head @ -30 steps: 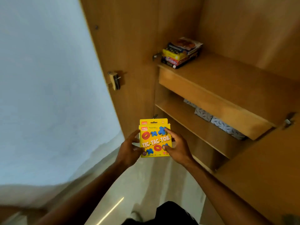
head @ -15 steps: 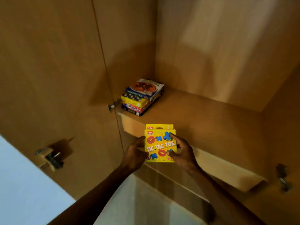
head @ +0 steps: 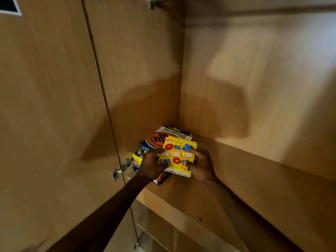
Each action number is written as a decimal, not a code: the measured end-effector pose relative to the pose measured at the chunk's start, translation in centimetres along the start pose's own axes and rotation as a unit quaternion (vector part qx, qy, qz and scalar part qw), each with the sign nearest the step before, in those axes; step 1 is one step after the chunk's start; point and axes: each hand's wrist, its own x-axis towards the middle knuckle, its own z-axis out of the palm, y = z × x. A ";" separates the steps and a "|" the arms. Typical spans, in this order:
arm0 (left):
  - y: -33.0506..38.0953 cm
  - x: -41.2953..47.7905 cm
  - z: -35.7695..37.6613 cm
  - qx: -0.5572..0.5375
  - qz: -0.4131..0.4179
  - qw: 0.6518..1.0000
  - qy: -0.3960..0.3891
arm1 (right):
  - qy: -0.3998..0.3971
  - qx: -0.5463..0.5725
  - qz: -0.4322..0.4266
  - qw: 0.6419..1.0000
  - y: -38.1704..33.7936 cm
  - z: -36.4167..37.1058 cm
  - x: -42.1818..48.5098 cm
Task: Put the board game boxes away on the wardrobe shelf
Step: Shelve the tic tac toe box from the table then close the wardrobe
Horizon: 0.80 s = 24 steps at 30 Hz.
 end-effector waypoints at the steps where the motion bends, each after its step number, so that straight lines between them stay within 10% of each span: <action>1: -0.3 1.3 -0.4 -0.003 0.009 1.000 -0.008 | 0.002 -0.009 -0.001 1.000 0.0 0.5 1.3; 15: -5.0 10.7 -2.7 0.322 0.111 0.939 0.054 | -0.126 -0.079 -0.063 0.987 0.0 6.1 9.8; 24: -5.0 8.9 -3.1 0.299 0.054 0.952 -0.022 | -0.175 -0.097 -0.095 0.975 -0.6 6.3 10.9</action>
